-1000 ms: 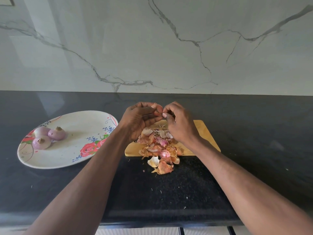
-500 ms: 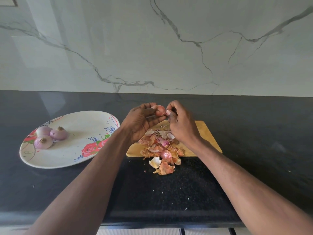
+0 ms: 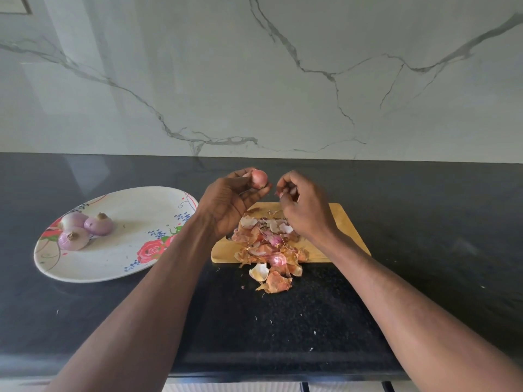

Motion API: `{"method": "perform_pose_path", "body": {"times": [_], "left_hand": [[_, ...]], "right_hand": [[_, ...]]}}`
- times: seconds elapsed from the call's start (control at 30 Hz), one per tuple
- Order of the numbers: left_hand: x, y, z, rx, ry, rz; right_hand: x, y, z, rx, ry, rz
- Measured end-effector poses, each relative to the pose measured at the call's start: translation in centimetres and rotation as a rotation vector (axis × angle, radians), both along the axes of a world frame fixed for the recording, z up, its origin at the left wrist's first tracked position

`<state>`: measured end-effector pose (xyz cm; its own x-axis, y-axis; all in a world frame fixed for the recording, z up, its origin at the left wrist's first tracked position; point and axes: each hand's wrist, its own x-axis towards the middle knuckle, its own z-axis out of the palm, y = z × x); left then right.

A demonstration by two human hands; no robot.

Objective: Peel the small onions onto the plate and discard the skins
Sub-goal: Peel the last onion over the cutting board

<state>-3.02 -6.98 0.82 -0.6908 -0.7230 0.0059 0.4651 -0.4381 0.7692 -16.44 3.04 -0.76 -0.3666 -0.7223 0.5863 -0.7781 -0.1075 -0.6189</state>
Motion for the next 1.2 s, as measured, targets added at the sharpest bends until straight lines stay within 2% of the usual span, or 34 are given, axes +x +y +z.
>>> {"method": "perform_pose_path", "body": {"times": [0.17,0.3,0.43,0.6,0.73,0.9,1.07,1.2], "left_hand": [[0.2,-0.12,0.11,-0.019,-0.007,-0.002],[0.24,0.03,0.13,-0.064,-0.033,-0.023],[0.24,0.33,0.21,-0.136,-0.064,-0.055],[0.2,0.21,0.22,-0.074,-0.06,-0.079],[0.2,0.14,0.06,-0.088,-0.099,-0.049],[0.05,0.0,-0.14,-0.098,-0.098,-0.043],[-0.09,-0.2,-0.34,-0.101,-0.106,-0.042],[-0.17,0.07,-0.31,-0.122,-0.127,-0.028]], "right_hand": [[-0.3,-0.28,-0.27,0.011,0.038,-0.064],[-0.16,-0.24,-0.05,-0.032,-0.139,-0.009],[0.08,-0.11,0.24,-0.041,-0.221,0.03],[-0.2,-0.16,0.36,-0.051,-0.281,0.027],[-0.49,-0.31,0.5,-0.066,-0.411,0.03],[-0.17,-0.06,0.53,-0.104,-0.365,0.026],[-0.03,-0.17,0.46,-0.138,-0.212,0.052],[-0.12,-0.41,0.06,-0.181,-0.191,0.031]]}}
